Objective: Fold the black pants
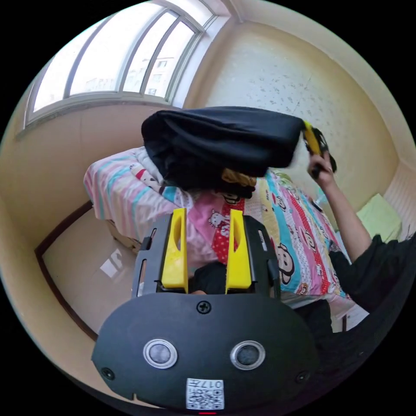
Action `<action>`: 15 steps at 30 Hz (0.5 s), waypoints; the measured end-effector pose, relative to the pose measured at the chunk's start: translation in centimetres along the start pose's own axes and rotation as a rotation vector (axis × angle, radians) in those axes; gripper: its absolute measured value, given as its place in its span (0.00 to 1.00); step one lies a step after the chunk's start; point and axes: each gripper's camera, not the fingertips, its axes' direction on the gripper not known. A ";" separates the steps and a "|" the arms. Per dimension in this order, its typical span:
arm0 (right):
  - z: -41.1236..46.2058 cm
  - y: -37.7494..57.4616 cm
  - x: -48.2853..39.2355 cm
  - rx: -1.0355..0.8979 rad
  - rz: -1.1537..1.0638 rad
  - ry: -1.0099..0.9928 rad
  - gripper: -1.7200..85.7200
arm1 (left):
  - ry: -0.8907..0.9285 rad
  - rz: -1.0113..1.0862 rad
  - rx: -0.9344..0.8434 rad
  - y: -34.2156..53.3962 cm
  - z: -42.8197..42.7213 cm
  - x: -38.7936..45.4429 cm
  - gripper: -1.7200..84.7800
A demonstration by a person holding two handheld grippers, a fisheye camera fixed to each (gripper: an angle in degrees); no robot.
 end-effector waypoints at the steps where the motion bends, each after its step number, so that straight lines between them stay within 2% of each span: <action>1: -2.6 0.3 -1.6 0.045 -0.024 0.012 0.04 | 0.042 0.005 -0.004 -0.3 0.2 0.5 0.19; 3: -13.4 2.1 -8.2 0.185 -0.111 0.233 0.04 | 0.111 0.012 -0.006 -0.6 0.6 1.4 0.19; 4: -16.0 2.7 -9.7 0.217 -0.123 0.311 0.04 | 0.156 0.020 -0.014 -0.5 1.0 2.0 0.19; 6: -25.1 5.4 -14.7 0.324 -0.105 0.737 0.05 | 0.206 0.044 -0.052 -0.2 1.9 3.2 0.19; 7: -27.0 6.0 -15.6 0.324 -0.072 0.892 0.06 | 0.224 0.067 -0.090 0.2 2.8 4.0 0.19; 9: -31.1 9.1 -17.7 0.267 0.091 1.415 0.09 | 0.239 0.097 -0.161 1.0 4.3 5.2 0.19; 11: -30.8 11.8 -18.8 0.210 0.085 1.482 0.11 | 0.278 0.109 -0.241 2.1 6.0 6.5 0.19; 15: -21.7 15.1 -16.9 -0.040 -0.012 1.373 0.16 | 0.289 0.117 -0.313 3.2 7.9 8.3 0.19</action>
